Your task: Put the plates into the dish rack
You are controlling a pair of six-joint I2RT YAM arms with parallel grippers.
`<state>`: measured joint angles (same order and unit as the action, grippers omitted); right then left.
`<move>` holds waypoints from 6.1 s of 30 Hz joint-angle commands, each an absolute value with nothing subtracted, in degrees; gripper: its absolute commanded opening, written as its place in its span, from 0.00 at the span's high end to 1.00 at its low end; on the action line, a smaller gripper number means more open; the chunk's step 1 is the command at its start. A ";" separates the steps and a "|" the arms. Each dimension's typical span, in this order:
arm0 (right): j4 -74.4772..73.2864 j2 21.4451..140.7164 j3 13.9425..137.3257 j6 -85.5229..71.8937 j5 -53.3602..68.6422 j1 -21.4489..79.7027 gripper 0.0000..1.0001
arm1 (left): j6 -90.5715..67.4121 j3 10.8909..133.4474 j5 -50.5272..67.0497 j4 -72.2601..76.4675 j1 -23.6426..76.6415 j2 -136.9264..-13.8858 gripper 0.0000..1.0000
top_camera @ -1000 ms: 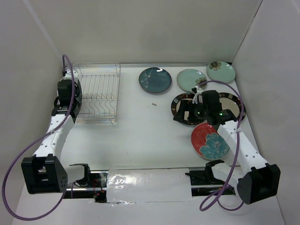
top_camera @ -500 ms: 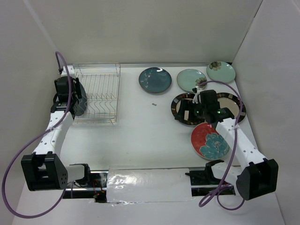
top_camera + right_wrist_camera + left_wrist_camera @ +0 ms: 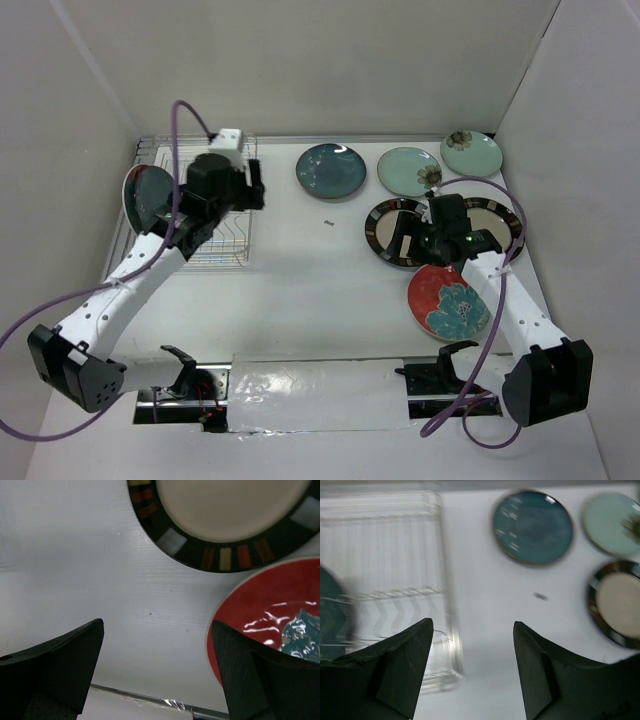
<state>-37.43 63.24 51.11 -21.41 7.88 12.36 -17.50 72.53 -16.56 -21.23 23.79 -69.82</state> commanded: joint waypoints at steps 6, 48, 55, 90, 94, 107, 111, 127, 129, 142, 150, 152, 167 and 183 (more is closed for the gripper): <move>-45.62 61.08 50.19 -32.07 -4.22 10.99 0.08 | -33.13 71.81 -7.39 -22.69 45.24 -82.07 0.23; -51.15 53.00 59.15 -35.33 0.26 10.46 0.08 | -81.29 79.63 8.44 37.79 62.05 -135.26 0.45; -51.15 51.94 59.15 -34.19 0.26 10.46 0.08 | -79.54 72.10 6.68 37.18 62.05 -129.21 0.94; -41.67 56.51 53.79 -26.73 7.03 9.93 0.06 | -0.19 65.74 -37.91 2.37 18.59 -55.28 1.00; -41.14 57.04 53.79 -25.06 7.56 9.93 0.05 | 4.39 63.99 -32.36 6.42 9.51 -56.68 1.00; -40.08 60.64 53.26 -22.59 8.70 9.93 0.04 | 5.62 58.80 -16.80 9.14 -5.71 -61.08 1.00; -39.55 60.64 52.13 -22.59 9.23 9.93 0.04 | 6.15 57.57 -15.64 9.14 -7.03 -61.79 1.00; -38.50 60.12 51.59 -23.11 9.76 9.40 0.04 | -1.40 50.10 -17.31 5.63 -7.65 -65.56 0.76; -38.50 60.12 51.59 -23.12 9.76 9.40 0.04 | -2.63 51.84 -16.79 3.09 -6.95 -65.57 0.54; -39.55 58.80 53.53 -24.70 5.54 9.40 0.04 | -25.29 70.57 -8.45 -17.92 11.75 -68.37 0.16; -41.22 56.51 54.05 -25.75 5.54 9.40 0.04 | -46.02 69.52 -4.58 -12.14 33.47 -79.09 0.15; -41.83 55.90 54.57 -25.75 5.54 8.88 0.04 | -49.90 68.21 -1.68 -7.41 36.90 -84.18 0.14; -44.12 52.38 55.11 -27.42 6.77 8.88 0.04 | -73.73 71.63 4.04 16.05 44.82 -114.77 0.16; -44.65 52.91 56.16 -27.95 5.02 8.88 0.04 | -88.68 79.63 2.90 29.36 45.35 -134.47 0.42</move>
